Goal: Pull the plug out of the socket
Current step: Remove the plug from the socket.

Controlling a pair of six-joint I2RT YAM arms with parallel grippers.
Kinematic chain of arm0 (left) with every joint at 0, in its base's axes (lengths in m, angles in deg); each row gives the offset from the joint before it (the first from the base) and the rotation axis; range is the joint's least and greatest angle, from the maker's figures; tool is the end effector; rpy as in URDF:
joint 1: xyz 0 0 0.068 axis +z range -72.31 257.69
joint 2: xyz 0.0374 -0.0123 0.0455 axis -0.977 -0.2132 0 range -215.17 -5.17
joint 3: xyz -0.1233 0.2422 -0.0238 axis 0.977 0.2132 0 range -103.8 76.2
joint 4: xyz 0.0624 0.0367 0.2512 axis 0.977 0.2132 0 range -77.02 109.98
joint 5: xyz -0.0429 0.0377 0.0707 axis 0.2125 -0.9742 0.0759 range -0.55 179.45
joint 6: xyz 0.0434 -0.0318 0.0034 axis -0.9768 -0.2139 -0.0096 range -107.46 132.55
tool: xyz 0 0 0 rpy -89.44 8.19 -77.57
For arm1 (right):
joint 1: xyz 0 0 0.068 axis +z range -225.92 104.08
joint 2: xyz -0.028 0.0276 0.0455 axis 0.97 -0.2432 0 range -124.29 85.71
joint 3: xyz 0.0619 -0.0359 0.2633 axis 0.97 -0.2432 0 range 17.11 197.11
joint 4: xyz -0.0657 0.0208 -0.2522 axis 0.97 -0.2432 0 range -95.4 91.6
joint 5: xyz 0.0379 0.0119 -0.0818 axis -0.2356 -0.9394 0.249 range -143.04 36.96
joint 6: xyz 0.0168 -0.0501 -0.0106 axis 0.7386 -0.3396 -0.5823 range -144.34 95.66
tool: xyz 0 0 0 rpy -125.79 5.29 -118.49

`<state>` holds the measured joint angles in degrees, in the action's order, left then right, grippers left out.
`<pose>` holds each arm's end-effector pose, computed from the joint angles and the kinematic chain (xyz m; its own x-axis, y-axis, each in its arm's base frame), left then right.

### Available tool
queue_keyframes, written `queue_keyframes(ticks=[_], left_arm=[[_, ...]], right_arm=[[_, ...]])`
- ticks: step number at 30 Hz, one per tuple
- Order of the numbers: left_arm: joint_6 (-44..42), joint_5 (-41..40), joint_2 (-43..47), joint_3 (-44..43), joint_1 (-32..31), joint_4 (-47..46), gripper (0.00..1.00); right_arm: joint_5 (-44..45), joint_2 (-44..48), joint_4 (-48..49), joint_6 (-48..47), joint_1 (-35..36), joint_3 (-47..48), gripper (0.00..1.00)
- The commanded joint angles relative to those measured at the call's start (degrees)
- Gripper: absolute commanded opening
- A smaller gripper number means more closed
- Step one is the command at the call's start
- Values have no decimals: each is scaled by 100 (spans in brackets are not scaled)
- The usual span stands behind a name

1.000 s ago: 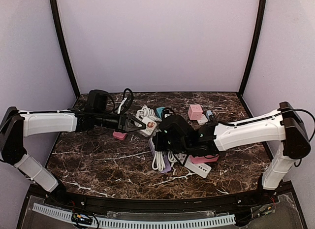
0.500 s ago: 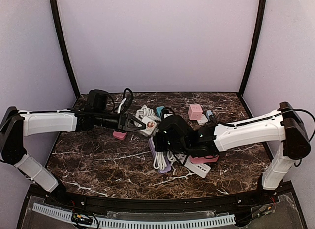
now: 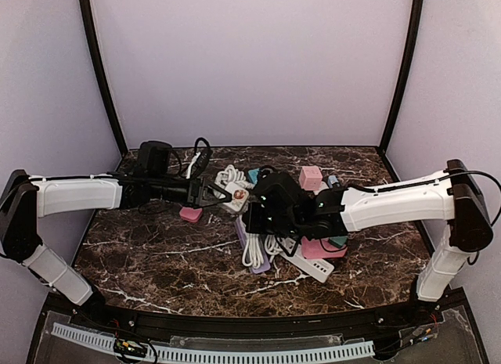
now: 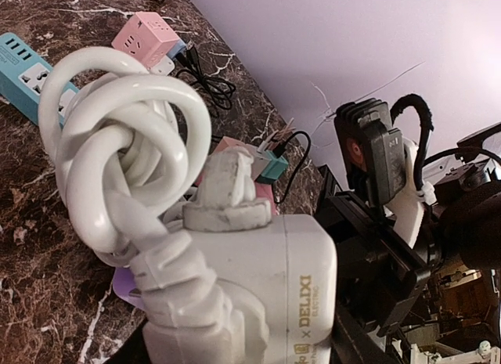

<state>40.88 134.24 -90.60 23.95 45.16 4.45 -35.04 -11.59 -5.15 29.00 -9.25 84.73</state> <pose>0.2622 -0.1970 0.2514 -0.7469 0.0767 -0.6605 0.6442 0.3299 -0.6901 0.1617 0.3472 0.2422 -0.7620 0.1598 -0.6275 -0.2739 0.7986 0.5360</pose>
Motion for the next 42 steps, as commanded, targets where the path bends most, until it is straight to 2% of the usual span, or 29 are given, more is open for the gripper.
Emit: queue_keyframes(ticks=[1,13,19,26,30,37,42], left_arm=[[-297,-317,-16,-10,-33,-12,8],[-520,-407,148,-158,129,314,8],[-496,-329,176,-193,299,329,8],[-487,-322,194,-193,374,335,7],[-446,-312,158,-154,379,273,7],[-467,-412,157,-104,379,244,6],[-436,-454,174,-69,366,205,6]], right_arm=[[-129,348,1593,-304,54,749,0],[304,368,1465,-722,103,59,0],[607,387,1207,-1569,218,-204,0],[875,498,980,-1995,228,-409,0],[809,566,978,-1743,231,-380,0],[411,564,931,-461,186,-31,0],[156,504,986,-65,179,380,0]])
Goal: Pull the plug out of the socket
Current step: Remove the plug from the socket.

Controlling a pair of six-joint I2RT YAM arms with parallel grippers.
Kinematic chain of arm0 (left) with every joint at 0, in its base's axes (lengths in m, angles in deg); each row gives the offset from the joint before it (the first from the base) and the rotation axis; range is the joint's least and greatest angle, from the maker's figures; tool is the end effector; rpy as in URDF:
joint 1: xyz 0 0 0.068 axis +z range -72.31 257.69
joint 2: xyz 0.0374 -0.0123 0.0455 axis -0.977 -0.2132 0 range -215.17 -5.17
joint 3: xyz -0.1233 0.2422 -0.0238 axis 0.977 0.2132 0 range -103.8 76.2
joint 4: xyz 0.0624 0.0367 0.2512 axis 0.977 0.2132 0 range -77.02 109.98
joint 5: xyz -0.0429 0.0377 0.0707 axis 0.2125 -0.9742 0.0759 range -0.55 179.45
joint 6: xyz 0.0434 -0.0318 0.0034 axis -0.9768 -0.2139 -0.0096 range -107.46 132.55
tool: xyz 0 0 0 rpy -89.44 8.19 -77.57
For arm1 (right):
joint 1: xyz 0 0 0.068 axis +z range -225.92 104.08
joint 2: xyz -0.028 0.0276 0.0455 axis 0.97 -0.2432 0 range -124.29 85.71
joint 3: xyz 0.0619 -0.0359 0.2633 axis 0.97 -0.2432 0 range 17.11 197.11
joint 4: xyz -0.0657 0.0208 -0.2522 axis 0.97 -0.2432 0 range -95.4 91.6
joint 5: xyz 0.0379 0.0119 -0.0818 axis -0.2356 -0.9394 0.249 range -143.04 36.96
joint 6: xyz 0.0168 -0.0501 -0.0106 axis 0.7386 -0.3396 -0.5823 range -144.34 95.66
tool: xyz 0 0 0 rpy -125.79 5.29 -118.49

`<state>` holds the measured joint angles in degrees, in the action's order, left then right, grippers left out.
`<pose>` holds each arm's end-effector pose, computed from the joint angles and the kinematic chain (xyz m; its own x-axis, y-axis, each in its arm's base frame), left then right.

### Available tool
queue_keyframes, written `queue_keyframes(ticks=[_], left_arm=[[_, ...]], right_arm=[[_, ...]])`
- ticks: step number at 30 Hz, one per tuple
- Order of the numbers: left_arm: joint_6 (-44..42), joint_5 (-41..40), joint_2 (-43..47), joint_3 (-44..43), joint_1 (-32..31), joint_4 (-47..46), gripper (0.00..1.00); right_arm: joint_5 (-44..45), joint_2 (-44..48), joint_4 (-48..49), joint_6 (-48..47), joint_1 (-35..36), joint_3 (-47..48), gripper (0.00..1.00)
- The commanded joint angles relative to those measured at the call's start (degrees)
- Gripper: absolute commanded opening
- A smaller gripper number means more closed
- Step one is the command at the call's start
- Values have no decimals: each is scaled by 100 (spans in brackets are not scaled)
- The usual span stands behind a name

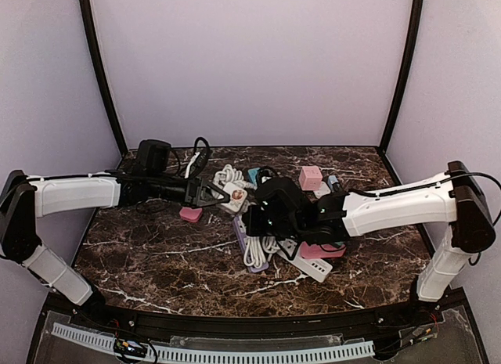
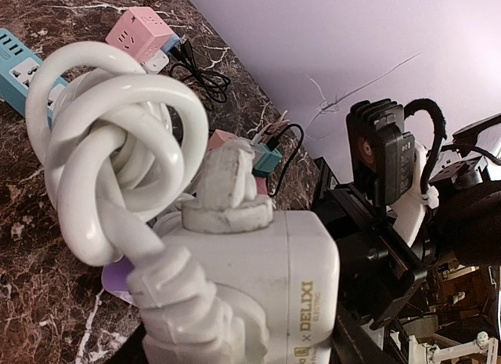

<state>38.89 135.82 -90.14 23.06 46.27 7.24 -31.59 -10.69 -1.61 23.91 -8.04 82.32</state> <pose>0.2640 -0.1915 0.2549 -0.7421 0.0944 -0.6636 0.6529 0.3256 -0.6839 0.1546 0.3457 0.2399 -0.7002 0.1216 -0.7035 -0.3397 0.8099 0.4781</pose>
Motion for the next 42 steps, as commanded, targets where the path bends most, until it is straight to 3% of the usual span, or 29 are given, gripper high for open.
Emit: queue_keyframes(ticks=[1,10,31,37,42], left_arm=[[-242,-625,129,29,248,-76,6],[-340,-675,173,-16,198,24,6],[-464,-639,138,-179,271,284,6],[-456,-664,156,-167,304,278,6],[-344,-636,118,-80,304,115,5]], right_arm=[[-234,405,681,470,57,689,0],[-311,450,1045,285,59,868,0],[631,253,716,-764,172,-463,0],[746,324,575,-654,165,-588,0],[549,587,540,106,116,-527,0]])
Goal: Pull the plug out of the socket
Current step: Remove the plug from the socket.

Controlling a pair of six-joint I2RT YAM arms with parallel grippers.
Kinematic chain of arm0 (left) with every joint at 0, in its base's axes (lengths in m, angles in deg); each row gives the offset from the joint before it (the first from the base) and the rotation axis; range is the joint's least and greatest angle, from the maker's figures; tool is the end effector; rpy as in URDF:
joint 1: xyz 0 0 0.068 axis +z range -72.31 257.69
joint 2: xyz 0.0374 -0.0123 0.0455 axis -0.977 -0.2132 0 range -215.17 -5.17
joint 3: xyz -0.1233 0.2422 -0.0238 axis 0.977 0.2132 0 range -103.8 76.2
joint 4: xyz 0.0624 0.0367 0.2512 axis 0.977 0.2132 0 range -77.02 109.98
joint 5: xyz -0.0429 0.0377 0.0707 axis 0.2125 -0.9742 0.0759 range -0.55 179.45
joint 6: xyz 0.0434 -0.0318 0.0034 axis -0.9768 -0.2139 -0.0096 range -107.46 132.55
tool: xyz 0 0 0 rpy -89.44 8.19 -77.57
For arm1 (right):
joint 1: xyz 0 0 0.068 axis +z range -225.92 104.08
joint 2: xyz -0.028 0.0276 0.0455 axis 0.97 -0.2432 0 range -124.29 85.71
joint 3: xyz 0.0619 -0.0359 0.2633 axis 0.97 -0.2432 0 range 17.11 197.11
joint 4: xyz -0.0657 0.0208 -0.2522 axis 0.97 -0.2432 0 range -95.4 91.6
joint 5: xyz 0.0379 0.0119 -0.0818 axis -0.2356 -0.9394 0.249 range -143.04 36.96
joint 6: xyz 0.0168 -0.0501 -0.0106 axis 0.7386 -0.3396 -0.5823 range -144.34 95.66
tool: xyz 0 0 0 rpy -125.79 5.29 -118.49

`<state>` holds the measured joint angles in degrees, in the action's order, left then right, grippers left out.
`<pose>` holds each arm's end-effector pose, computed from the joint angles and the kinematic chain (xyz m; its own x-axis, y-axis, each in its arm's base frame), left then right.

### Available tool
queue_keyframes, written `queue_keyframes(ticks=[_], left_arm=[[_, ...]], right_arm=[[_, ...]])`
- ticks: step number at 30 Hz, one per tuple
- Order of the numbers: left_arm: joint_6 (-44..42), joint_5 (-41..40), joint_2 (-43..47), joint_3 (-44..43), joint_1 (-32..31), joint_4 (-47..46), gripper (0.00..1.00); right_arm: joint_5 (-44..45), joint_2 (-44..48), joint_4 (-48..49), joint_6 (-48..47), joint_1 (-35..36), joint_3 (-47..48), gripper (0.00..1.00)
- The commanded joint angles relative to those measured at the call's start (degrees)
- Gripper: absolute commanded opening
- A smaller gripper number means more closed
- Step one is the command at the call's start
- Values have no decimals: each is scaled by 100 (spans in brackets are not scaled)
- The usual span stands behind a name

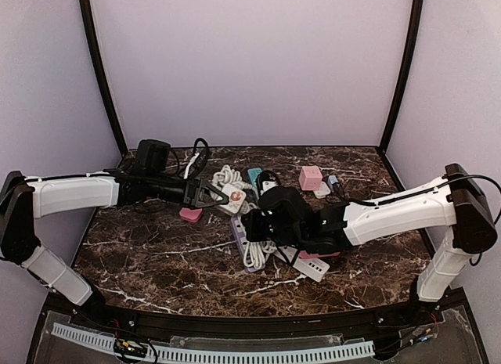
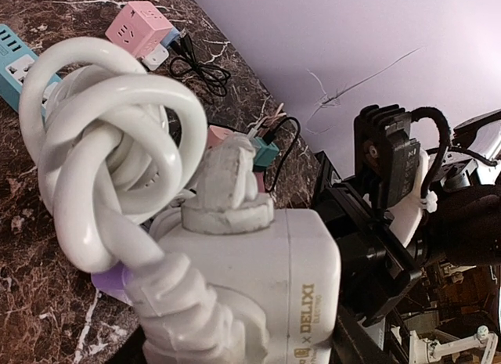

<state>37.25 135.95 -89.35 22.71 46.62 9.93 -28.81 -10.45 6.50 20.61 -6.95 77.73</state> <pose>0.2623 -0.1882 0.2570 -0.7395 0.1095 -0.6642 0.6567 0.3343 -0.6760 0.1479 0.3440 0.2282 -0.6413 0.1275 -0.7566 -0.3835 0.8009 0.4600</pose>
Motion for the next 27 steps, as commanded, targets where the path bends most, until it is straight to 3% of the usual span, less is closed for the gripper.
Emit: queue_keyframes(ticks=[1,5,15,21,27], left_arm=[[-138,-648,28,-14,269,-208,5],[-141,-760,49,30,269,-231,5],[-203,-979,169,92,226,-214,5],[-173,-933,117,83,131,-230,4],[-325,-1008,296,-4,259,-53,4]], right_arm=[[213,599,-263,713,-21,-29,0],[-19,669,-226,1181,-41,340,0],[-401,470,380,1085,-36,1195,0],[-375,443,783,1070,-35,1226,0],[94,519,445,867,-36,930,0]])
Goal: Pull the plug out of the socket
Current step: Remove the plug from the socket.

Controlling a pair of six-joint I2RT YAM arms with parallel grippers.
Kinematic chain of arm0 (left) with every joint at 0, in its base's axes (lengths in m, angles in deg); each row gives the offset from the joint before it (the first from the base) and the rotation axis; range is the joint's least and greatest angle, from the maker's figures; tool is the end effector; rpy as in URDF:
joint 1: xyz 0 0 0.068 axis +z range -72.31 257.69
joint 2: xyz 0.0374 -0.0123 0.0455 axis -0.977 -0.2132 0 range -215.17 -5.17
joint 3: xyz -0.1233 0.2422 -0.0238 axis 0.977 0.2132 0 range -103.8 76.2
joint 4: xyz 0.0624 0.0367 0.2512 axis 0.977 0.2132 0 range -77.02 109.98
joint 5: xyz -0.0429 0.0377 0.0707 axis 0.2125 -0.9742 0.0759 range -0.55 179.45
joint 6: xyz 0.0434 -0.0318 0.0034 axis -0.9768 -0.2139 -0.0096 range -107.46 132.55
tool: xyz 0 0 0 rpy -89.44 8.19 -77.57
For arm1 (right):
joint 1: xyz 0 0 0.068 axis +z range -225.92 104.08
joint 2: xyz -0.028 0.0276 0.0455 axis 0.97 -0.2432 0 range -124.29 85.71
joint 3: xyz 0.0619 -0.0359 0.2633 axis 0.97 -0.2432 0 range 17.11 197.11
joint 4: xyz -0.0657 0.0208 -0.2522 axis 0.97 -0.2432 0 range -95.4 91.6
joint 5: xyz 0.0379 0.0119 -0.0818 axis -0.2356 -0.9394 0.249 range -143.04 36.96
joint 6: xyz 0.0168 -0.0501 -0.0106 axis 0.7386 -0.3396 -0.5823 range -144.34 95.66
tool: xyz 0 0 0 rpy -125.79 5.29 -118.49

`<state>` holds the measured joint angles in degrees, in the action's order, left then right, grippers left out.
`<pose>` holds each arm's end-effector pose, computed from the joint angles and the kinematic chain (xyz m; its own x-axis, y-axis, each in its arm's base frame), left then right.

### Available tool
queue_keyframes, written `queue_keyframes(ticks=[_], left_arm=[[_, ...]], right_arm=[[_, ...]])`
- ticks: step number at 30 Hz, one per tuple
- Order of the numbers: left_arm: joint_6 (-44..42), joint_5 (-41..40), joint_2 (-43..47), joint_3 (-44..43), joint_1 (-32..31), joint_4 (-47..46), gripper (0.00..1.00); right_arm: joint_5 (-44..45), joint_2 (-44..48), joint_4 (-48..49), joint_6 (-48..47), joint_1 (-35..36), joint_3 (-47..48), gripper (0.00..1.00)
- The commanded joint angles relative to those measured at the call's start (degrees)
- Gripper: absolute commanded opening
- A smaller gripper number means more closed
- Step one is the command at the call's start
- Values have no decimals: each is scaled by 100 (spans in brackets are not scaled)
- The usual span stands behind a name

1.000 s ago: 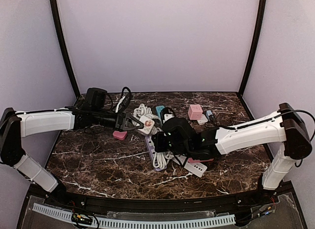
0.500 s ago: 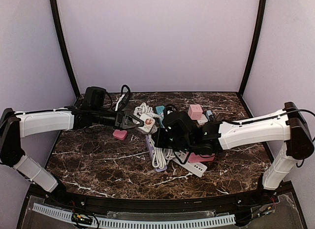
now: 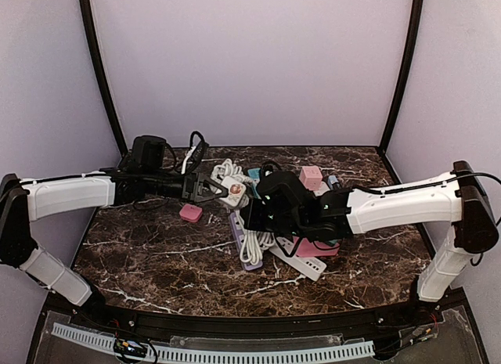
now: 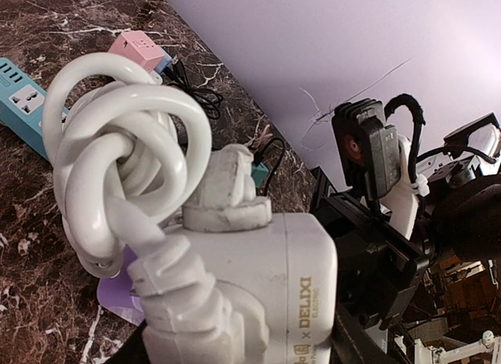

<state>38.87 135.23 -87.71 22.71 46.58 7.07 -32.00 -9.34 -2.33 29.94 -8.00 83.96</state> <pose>0.2607 -0.1871 0.2699 -0.7116 0.0680 -0.6993 0.6795 0.3199 -0.6603 0.1541 0.3457 0.2566 -0.7261 0.2259 -0.6494 -0.2759 0.7694 0.5762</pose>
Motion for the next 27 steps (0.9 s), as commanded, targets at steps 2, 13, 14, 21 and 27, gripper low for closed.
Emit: queue_keyframes(ticks=[2,13,14,21,27], left_arm=[[-481,-939,193,-2,364,239,4],[-374,-869,264,21,613,143,4],[-374,-873,260,23,615,143,4],[-383,-929,284,31,623,164,4],[-383,-949,303,26,662,186,3]], right_arm=[[562,461,1145,17,67,34,0],[729,540,172,872,46,-818,0],[759,540,145,874,47,-802,0],[951,578,-220,1114,50,-754,0],[1052,619,-298,1145,34,-823,0]])
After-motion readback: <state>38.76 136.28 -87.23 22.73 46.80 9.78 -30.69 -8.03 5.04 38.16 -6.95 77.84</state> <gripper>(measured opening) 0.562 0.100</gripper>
